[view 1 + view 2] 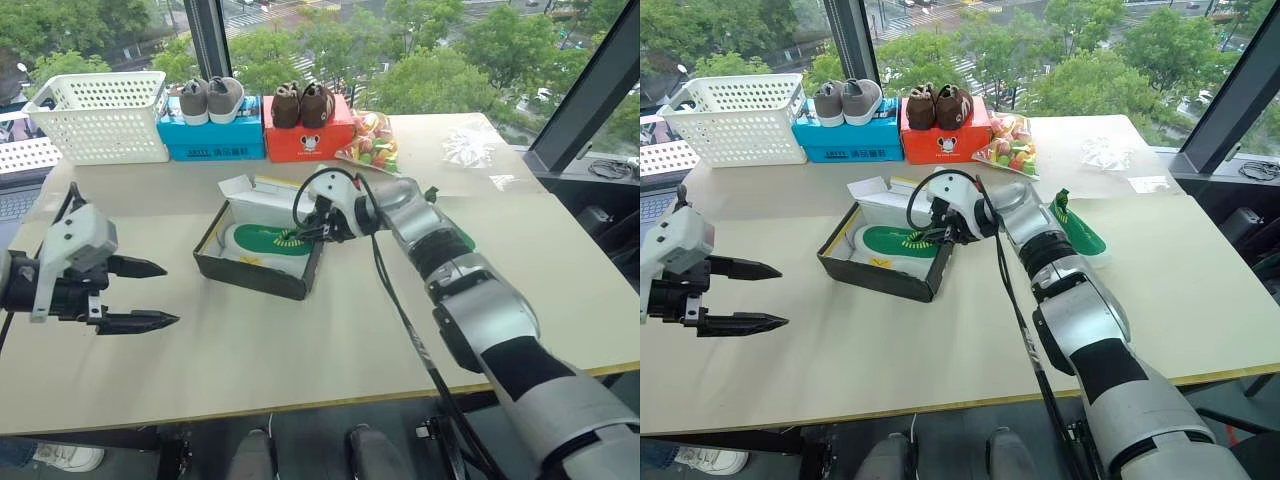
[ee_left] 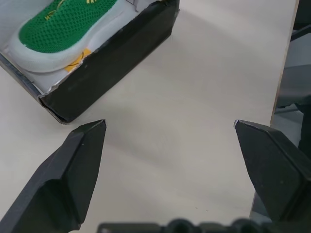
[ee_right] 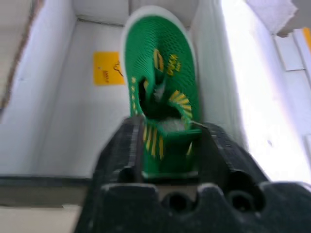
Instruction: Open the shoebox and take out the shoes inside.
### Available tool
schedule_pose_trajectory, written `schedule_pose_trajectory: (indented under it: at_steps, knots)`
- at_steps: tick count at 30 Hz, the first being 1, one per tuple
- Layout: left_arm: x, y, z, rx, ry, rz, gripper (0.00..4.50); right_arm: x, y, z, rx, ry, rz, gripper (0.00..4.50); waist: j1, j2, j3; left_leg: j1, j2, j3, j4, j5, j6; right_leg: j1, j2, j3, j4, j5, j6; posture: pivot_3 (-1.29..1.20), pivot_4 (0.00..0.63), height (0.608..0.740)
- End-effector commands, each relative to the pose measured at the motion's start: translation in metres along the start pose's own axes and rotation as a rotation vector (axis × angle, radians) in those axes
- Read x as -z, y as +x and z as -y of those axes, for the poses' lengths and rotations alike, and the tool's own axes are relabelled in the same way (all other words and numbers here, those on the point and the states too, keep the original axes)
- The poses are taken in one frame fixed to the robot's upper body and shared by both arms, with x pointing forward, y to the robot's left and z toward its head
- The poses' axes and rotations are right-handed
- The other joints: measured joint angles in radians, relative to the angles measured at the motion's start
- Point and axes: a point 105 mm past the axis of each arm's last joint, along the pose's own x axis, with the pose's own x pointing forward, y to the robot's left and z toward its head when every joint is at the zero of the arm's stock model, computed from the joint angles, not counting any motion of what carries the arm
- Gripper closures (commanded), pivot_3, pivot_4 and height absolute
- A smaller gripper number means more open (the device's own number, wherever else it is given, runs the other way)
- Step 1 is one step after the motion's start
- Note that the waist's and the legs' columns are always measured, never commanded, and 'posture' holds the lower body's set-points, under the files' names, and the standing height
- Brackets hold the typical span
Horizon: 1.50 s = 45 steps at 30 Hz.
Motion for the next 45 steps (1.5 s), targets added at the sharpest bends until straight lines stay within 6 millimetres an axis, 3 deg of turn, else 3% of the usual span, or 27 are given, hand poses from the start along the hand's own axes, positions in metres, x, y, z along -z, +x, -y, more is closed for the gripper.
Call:
schedule_pose_trajectory:
  at_steps: [1,2,4,5,8,13,16,21,24,26,30,32,34,38,42,45]
  knots:
    - [-0.011,-0.008,0.000,-0.034,0.042,0.013,0.00,-0.025,-0.006,0.007,0.014,-0.018,0.063,4.09,0.000,0.000,0.000,0.000,0.000,0.000,0.000,0.000,0.000,0.000,0.000,0.000,0.000,0.000,0.000,0.00,0.150,0.740]
    - [-0.011,-0.008,0.000,-0.035,0.042,0.014,0.00,-0.025,-0.006,0.007,0.012,-0.019,0.066,4.45,0.000,0.000,0.000,0.000,0.000,0.000,0.000,0.000,0.000,0.000,0.000,0.000,0.000,0.000,0.000,0.00,0.150,0.740]
    - [-0.011,-0.008,0.000,-0.037,0.042,0.013,0.00,-0.035,-0.007,0.004,-0.011,-0.012,0.114,4.45,0.000,0.000,0.000,0.000,0.000,0.000,0.000,0.000,0.000,0.000,0.000,0.000,0.000,0.000,0.000,0.00,0.150,0.740]
    - [-0.011,-0.008,0.000,-0.039,0.037,0.013,0.00,-0.060,-0.010,-0.001,-0.071,0.038,0.247,4.45,0.000,0.000,0.000,0.000,0.000,0.000,0.000,0.000,0.000,0.000,0.000,0.000,0.000,0.000,0.000,0.00,0.150,0.740]
    - [-0.011,-0.007,0.000,-0.041,0.033,0.014,0.00,-0.106,-0.027,-0.014,-0.214,0.096,0.494,4.45,-0.006,0.001,0.001,0.000,0.000,0.000,0.000,0.000,0.000,0.000,0.000,0.000,0.000,0.000,0.000,0.00,0.150,0.740]
    - [-0.013,-0.004,-0.001,-0.038,0.041,0.023,0.00,-0.149,-0.048,-0.016,-0.193,0.033,0.686,4.45,0.001,0.001,0.001,0.000,0.001,0.000,-0.001,0.000,0.000,-0.001,0.001,-0.001,0.000,0.000,0.000,0.00,0.150,0.740]
    - [-0.013,-0.003,-0.002,-0.034,0.043,0.027,0.00,-0.163,-0.055,-0.010,-0.134,0.056,0.769,4.45,0.001,0.001,0.001,0.000,0.001,0.000,0.000,0.000,0.000,0.000,0.000,-0.001,0.000,0.000,0.000,0.00,0.150,0.740]
    - [-0.014,0.000,-0.003,-0.026,0.046,0.031,0.00,-0.168,-0.064,-0.005,-0.095,0.056,0.795,4.45,0.003,0.001,0.001,0.000,0.001,0.000,0.000,0.000,0.000,0.000,0.000,-0.001,0.000,0.000,0.000,0.00,0.150,0.740]
    - [-0.014,0.001,-0.004,-0.019,0.047,0.032,0.00,-0.169,-0.088,0.002,-0.060,-0.027,0.759,4.45,0.007,0.001,0.001,-0.002,0.001,0.000,-0.001,0.000,0.000,-0.001,0.000,-0.001,0.000,0.000,0.000,0.00,0.150,0.740]
    - [-0.013,0.002,-0.004,-0.014,0.049,0.033,0.00,-0.168,-0.117,0.014,0.007,-0.079,0.728,4.45,0.011,0.001,0.002,-0.003,0.000,-0.001,0.000,0.000,0.000,-0.002,0.000,-0.001,-0.001,0.000,0.000,0.00,0.150,0.740]
    - [-0.014,0.007,-0.005,0.005,0.057,0.041,0.00,-0.150,-0.164,0.064,0.334,0.046,0.644,4.45,0.021,0.002,0.002,-0.003,0.000,-0.001,0.000,0.000,0.000,-0.002,0.000,-0.001,-0.001,0.000,0.000,0.00,0.150,0.740]
    - [-0.015,0.010,-0.006,0.014,0.061,0.043,0.00,-0.125,-0.176,0.085,0.481,0.154,0.562,4.45,0.021,0.002,0.002,-0.002,0.000,0.000,0.000,0.000,0.000,-0.002,0.000,-0.001,-0.001,0.000,-0.001,0.00,0.150,0.740]
    - [-0.015,0.012,-0.007,0.019,0.064,0.045,0.00,-0.105,-0.180,0.093,0.551,0.250,0.516,4.45,0.013,0.002,0.002,-0.001,0.000,0.000,-0.001,0.000,0.000,-0.001,0.000,-0.001,-0.001,0.000,-0.001,0.00,0.150,0.740]
    - [-0.017,0.018,-0.009,0.041,0.075,0.051,0.00,-0.068,-0.168,0.094,0.609,0.509,0.474,4.45,-0.001,0.002,0.002,0.000,0.000,0.000,-0.001,0.000,0.000,-0.001,0.000,0.000,0.000,0.000,-0.002,0.00,0.150,0.740]
    - [-0.019,0.021,-0.012,0.057,0.084,0.054,0.00,-0.032,-0.138,0.076,0.620,0.681,0.404,4.45,-0.001,0.002,0.002,-0.002,0.000,0.000,-0.001,0.000,0.000,-0.003,0.001,0.001,0.001,0.000,-0.001,0.00,0.150,0.740]
    - [-0.022,0.023,-0.013,0.066,0.089,0.058,0.00,0.008,-0.131,0.069,0.719,0.753,0.305,4.45,0.003,0.003,0.003,-0.004,0.000,-0.001,0.000,0.000,0.000,-0.004,0.001,0.001,0.002,0.000,-0.001,0.00,0.150,0.740]
